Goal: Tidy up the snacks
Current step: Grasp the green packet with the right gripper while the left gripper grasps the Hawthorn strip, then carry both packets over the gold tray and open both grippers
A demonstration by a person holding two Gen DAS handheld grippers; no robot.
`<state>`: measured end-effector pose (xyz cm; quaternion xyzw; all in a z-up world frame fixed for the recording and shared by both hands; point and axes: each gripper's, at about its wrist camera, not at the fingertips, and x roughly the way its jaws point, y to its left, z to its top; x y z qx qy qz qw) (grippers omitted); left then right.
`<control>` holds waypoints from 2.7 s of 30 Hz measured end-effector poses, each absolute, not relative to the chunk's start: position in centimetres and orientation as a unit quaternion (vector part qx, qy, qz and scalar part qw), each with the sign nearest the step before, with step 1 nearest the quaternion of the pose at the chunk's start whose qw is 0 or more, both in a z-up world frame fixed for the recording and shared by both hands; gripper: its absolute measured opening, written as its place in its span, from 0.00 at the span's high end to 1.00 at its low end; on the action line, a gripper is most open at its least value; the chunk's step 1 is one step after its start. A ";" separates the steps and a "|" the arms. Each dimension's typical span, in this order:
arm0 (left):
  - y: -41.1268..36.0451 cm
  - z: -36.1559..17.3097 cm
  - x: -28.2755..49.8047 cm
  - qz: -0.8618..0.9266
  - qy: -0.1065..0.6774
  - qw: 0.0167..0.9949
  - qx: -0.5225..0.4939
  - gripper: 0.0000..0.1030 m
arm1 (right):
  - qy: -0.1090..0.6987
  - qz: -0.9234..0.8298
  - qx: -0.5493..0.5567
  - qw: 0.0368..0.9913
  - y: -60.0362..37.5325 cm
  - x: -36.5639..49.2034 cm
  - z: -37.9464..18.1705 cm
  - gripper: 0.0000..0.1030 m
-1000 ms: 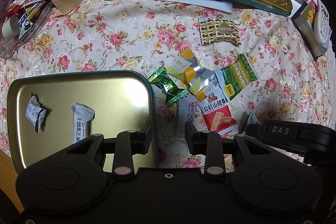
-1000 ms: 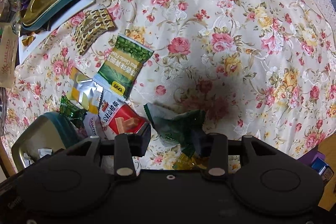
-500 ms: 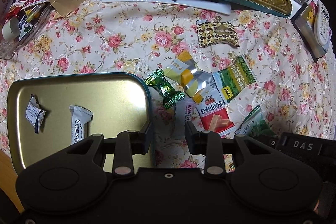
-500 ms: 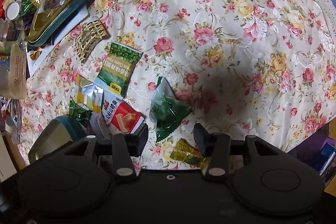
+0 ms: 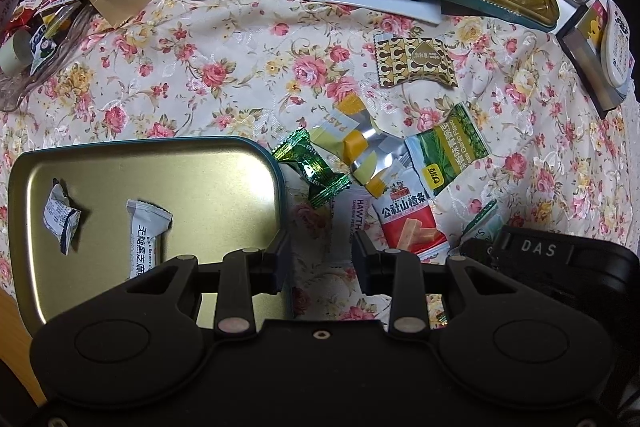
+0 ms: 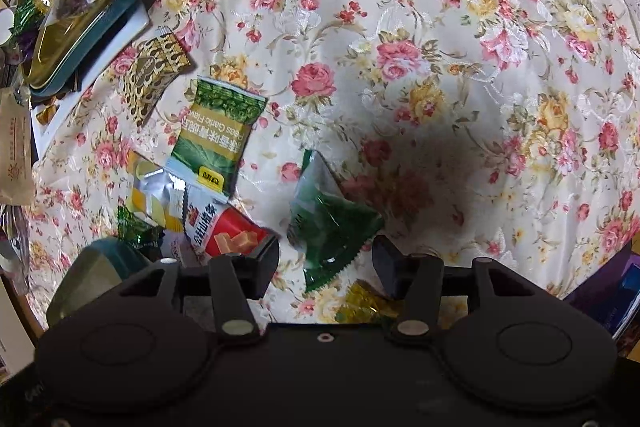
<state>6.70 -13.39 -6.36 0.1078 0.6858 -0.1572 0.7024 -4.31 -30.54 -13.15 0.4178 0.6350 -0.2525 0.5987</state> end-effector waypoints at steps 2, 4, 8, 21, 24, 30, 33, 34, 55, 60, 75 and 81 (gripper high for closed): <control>-13.3 -6.4 6.9 -0.157 0.687 0.702 0.104 0.59 | 0.636 -0.252 0.415 0.600 -30.4 -3.9 -13.5 0.51; -13.2 -6.4 7.0 -0.157 0.687 0.702 0.101 0.59 | 0.638 -0.257 0.409 0.600 -30.3 -3.6 -13.7 0.61; -13.2 -6.6 7.1 -0.160 0.686 0.703 0.100 0.59 | 0.644 -0.249 0.395 0.605 -29.8 -3.2 -13.8 0.72; -15.0 -9.1 6.3 -0.168 0.687 0.699 0.105 0.59 | 0.598 -0.239 0.397 0.654 -31.3 -3.0 -9.4 0.75; -15.3 -9.5 6.1 -0.172 0.686 0.699 0.109 0.59 | 0.590 -0.233 0.405 0.659 -31.8 -3.4 -8.7 0.75; -16.0 -11.1 5.9 -0.158 0.689 0.696 0.126 0.59 | 0.584 -0.224 0.404 0.667 -32.0 -4.1 -7.8 0.75; -16.4 -11.8 5.8 -0.154 0.690 0.694 0.134 0.59 | 0.584 -0.222 0.402 0.669 -32.1 -4.5 -7.5 0.75; -16.5 -12.0 5.7 -0.154 0.691 0.693 0.135 0.59 | 0.585 -0.222 0.401 0.669 -32.1 -4.5 -7.4 0.75; -16.2 -7.3 4.5 -0.129 0.669 0.724 0.108 0.74 | 0.578 -0.222 0.369 0.693 -31.8 -5.9 -3.9 0.75; -16.4 -4.9 3.8 -0.125 0.647 0.741 0.127 0.74 | 0.569 -0.231 0.365 0.700 -32.7 -6.4 -3.2 0.75; -9.9 -1.1 4.6 -0.113 0.635 0.762 0.058 0.74 | 0.572 -0.231 0.360 0.700 -30.0 -6.9 -2.9 0.75; -6.6 -0.8 5.0 -0.087 0.641 0.762 0.035 0.74 | 0.590 -0.206 0.334 0.706 -26.3 -5.9 -3.3 0.75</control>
